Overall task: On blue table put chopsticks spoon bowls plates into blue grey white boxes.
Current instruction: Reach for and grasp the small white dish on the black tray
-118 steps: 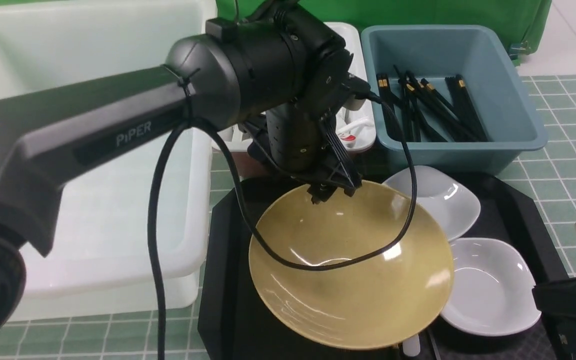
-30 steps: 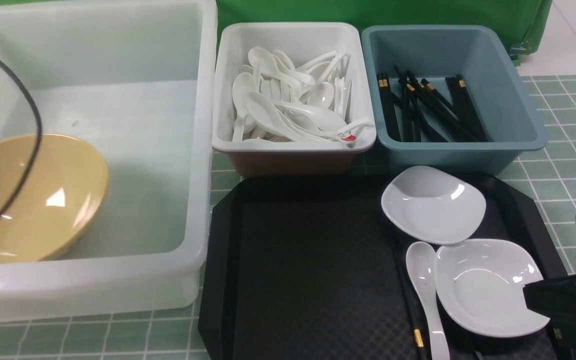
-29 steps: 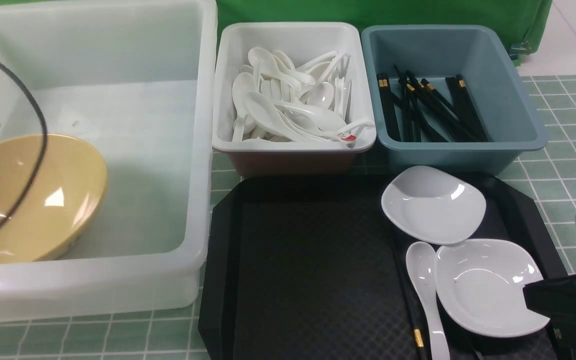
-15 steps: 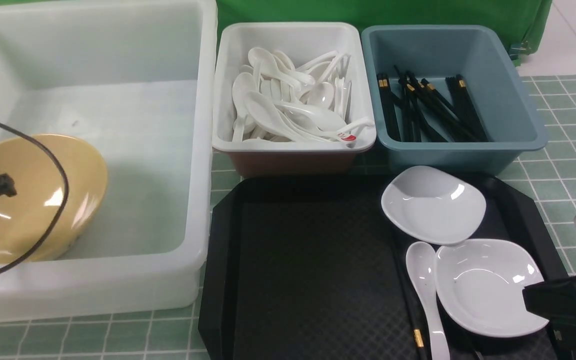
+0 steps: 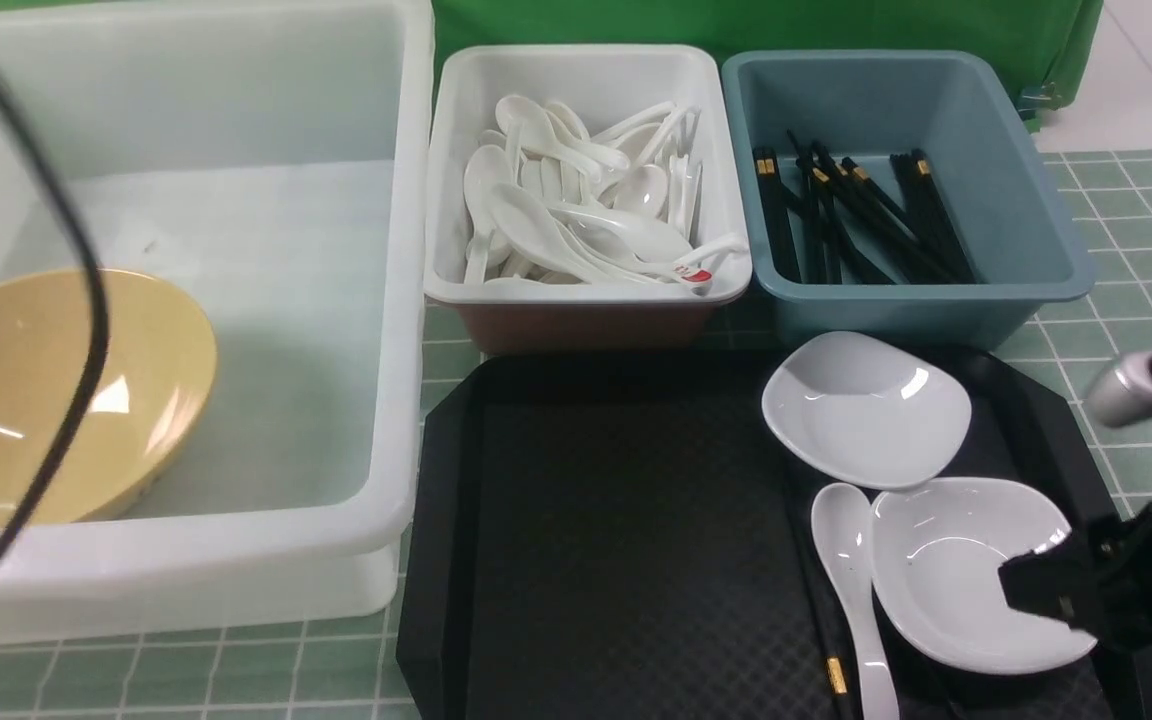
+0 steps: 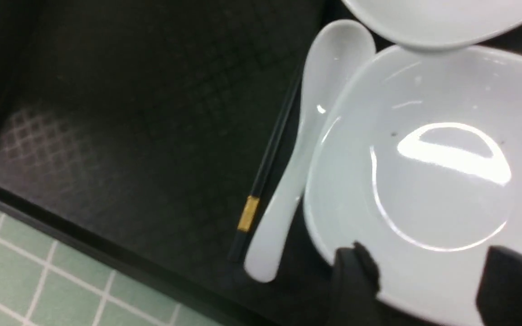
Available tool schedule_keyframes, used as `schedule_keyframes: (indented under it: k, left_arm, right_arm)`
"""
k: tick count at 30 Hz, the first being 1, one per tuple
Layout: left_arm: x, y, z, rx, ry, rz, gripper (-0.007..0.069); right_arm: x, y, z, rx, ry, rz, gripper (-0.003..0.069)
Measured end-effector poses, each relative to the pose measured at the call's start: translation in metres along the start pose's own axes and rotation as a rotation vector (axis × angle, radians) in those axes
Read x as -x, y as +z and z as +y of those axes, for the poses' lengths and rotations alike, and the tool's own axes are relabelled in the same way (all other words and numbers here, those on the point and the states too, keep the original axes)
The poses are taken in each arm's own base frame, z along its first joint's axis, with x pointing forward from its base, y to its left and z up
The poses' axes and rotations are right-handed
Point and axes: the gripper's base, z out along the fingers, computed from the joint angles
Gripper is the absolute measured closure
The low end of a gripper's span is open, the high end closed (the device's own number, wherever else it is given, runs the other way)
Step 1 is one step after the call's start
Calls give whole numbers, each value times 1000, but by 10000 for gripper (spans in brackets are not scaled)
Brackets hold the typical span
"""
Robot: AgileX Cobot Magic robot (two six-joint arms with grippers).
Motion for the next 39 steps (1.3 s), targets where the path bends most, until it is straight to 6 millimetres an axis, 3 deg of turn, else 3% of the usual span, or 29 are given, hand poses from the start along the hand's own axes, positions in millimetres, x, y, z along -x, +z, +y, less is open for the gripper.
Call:
schedule_keyframes:
  k: [1, 3, 7, 12, 18, 22, 25, 28, 29, 33, 38, 39]
  left_arm:
    - [-14, -19, -2, -12, 12, -13, 601]
    - [-38, -37, -2, -7, 53, 8, 601]
    - [-98, -54, 5, 45, 141, 84, 601]
    - [-147, -61, 11, 83, 192, 78, 601]
    - [-150, -65, 11, 86, 190, -13, 601]
    - [-149, -62, 11, 81, 164, -63, 601]
    - [-148, -60, 11, 81, 153, -94, 601]
    - [-148, -59, 11, 81, 150, -107, 601]
    - [-147, -59, 11, 81, 151, -115, 601]
    - [-146, -60, 11, 86, 158, -135, 601]
    - [-145, -60, 11, 87, 161, -140, 601]
    - [-145, -60, 11, 87, 161, -140, 601]
  right_arm:
    - [9, 2, -4, -29, -1, 24, 216]
    - [20, 4, -11, -82, -18, 45, 207]
    - [41, 14, -25, -176, -15, 87, 203]
    - [48, 43, -38, -193, 10, 183, 202]
    - [46, 76, -52, -224, 12, 238, 202]
    - [44, 91, -51, -191, 68, 253, 209]
    - [42, 101, -46, -144, 59, 275, 246]
    - [43, 103, -42, -120, 36, 281, 331]
    - [45, 101, -41, -110, 32, 288, 392]
    - [58, 82, -33, -80, 22, 285, 510]
    - [77, 54, -24, -70, -20, 238, 582]
    - [88, 38, -20, -70, -48, 211, 585]
